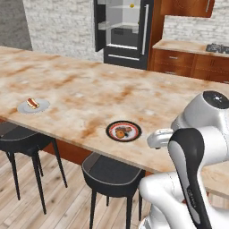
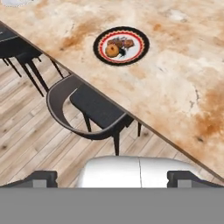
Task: Pick up the tangerine and mango from the fridge and place one fruit on each plate on the dining counter.
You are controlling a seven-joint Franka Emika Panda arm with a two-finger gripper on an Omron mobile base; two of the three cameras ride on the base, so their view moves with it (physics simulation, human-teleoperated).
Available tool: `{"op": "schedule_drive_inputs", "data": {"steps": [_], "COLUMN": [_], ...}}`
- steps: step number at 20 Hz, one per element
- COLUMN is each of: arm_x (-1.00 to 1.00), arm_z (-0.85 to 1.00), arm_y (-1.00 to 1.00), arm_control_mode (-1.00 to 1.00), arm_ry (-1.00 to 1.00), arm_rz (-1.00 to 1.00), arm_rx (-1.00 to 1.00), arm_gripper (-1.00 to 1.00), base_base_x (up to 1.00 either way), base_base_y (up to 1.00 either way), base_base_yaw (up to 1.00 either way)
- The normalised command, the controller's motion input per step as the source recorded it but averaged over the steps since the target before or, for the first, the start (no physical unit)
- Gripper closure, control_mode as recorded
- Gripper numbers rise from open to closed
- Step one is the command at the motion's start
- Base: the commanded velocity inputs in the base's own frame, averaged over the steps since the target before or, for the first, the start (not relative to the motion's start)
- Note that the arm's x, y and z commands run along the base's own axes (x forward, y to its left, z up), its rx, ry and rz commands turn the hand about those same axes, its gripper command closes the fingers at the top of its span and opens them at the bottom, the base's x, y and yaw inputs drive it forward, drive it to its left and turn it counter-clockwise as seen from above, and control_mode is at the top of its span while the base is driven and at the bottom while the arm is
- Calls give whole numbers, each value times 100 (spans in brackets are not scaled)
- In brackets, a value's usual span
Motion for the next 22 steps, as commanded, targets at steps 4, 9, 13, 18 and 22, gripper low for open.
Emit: {"op": "schedule_drive_inputs", "data": {"steps": [4,9,13,18,22], "arm_x": [-9,0,0,0,0], "arm_z": [39,0,0,0,0], "arm_y": [-20,0,0,0,0], "arm_control_mode": [-100,100,100,100,100], "arm_ry": [1,0,0,0,0], "arm_rz": [0,0,0,0,0], "arm_rx": [0,0,0,0,0], "arm_gripper": [-100,-100,-100,-100,-100], "base_base_x": [0,0,-90,-90,-1], "base_base_y": [0,0,-100,-100,-100], "base_base_yaw": [0,0,0,1,0]}}
